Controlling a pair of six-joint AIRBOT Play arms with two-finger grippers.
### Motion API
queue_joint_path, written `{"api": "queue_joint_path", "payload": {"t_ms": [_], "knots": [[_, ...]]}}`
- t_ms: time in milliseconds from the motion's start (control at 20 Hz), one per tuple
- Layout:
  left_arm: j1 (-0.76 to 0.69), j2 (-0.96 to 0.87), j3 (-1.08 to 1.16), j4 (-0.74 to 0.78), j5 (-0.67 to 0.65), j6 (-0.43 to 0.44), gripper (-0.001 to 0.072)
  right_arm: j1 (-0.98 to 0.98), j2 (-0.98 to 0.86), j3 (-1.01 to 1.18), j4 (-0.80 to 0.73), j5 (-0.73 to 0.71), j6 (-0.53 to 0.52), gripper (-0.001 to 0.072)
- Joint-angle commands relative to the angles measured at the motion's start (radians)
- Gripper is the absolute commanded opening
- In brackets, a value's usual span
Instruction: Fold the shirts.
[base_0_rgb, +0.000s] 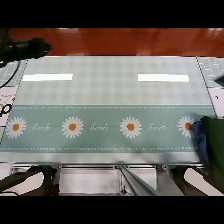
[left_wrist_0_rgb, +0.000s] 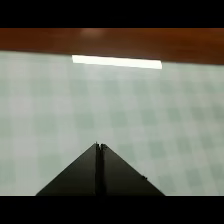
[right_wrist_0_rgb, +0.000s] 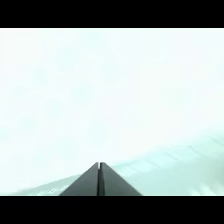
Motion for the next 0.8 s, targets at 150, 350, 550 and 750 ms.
{"api": "queue_joint_path", "payload": {"t_ms": [150,350,550,750], "knots": [[-0.213,-0.113,-0.057,0.525,-0.183,-0.443,0.0023,0.597,-0.381,0.220,-0.629,-0.099,0.207,0.0026],[-0.205,-0.113,-0.110,0.534,-0.176,-0.485,0.0023,0.594,-0.453,0.219,-0.657,0.013,0.222,0.0027],[-0.206,-0.114,-0.110,0.534,-0.185,-0.485,0.0023,0.594,-0.441,0.220,-0.657,0.024,0.221,0.0027],[-0.207,-0.114,-0.110,0.534,-0.175,-0.485,0.0023,0.594,-0.441,0.220,-0.657,0.028,0.221,0.0027]]}}
